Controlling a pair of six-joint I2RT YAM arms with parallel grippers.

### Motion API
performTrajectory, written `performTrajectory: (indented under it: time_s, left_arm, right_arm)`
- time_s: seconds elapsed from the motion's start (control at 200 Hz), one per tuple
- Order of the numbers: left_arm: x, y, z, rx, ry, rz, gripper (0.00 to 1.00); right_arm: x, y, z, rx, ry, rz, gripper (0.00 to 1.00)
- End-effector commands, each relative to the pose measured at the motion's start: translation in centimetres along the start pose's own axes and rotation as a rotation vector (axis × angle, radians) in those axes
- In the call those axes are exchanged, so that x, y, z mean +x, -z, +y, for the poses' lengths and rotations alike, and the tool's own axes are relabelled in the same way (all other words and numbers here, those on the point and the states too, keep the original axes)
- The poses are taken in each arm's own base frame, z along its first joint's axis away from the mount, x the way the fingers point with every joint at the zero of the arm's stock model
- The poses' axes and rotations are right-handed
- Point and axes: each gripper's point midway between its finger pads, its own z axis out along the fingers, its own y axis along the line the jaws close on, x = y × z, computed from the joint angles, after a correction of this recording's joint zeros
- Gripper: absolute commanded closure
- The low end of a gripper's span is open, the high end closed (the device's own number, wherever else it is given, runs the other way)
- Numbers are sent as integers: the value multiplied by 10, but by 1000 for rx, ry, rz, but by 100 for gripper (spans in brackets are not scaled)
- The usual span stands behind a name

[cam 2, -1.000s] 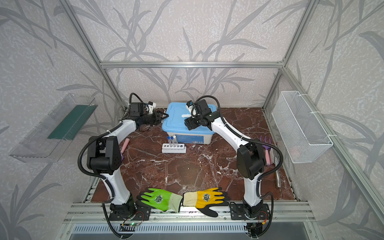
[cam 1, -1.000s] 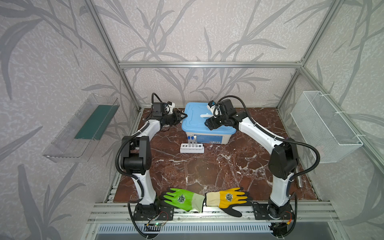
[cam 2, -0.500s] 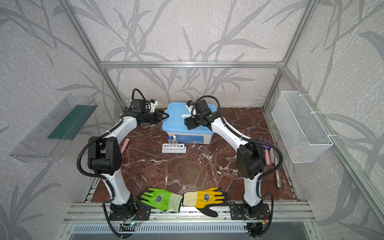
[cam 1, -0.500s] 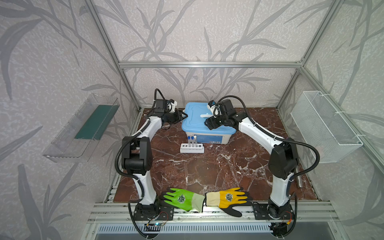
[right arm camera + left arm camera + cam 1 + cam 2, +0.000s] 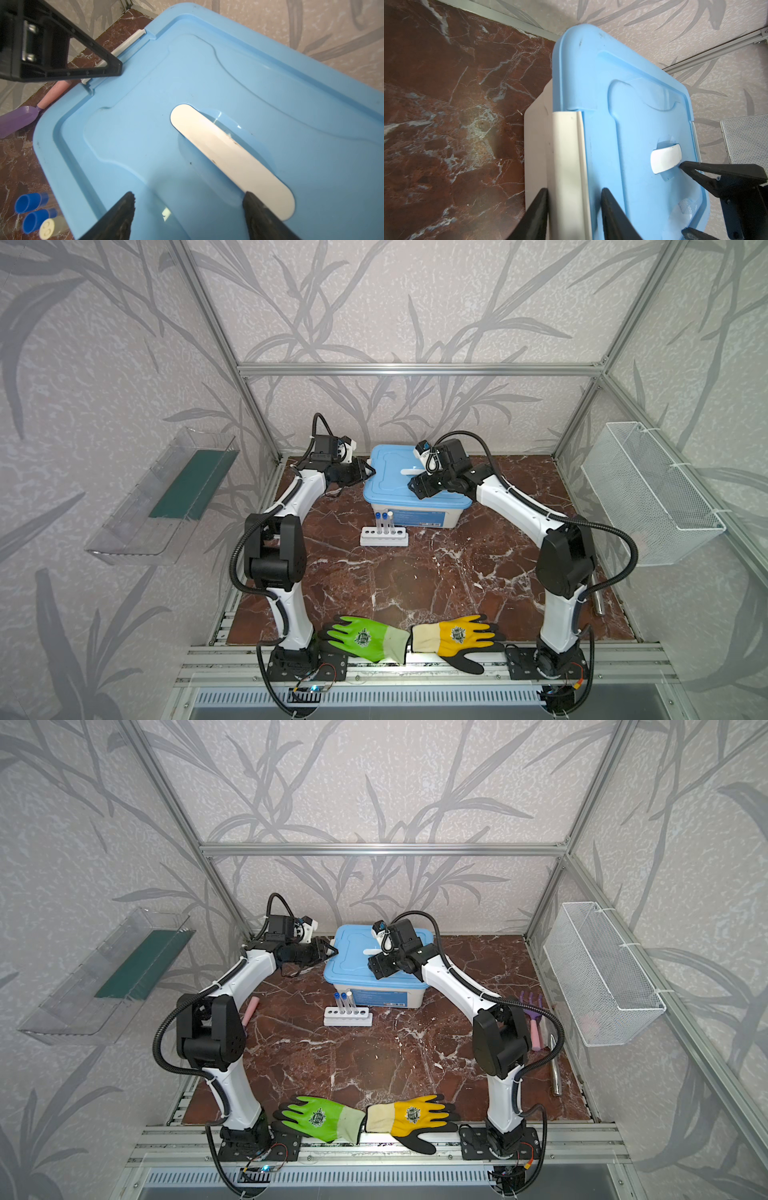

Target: Organize the chemistry lab equipment

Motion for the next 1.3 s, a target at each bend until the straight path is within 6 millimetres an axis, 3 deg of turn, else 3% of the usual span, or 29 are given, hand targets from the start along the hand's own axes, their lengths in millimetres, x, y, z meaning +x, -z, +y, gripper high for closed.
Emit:
performTrajectory:
  time_s: [0.0, 0.54, 1.01, 1.295]
  left_arm:
    - [23, 0, -13, -37, -42, 86, 59]
    - [27, 1, -12, -122, -104, 108, 60]
    - [8, 8, -38, -87, -161, 56, 55]
    - [-9, 25, -47, -99, -201, -34, 52]
  right_arm:
    - [36, -16, -4, 15, -32, 113, 19]
    - [41, -20, -3, 5, -47, 121, 20]
    - [38, -19, -3, 3, -46, 113, 20]
    - [29, -20, -3, -28, -85, 87, 20]
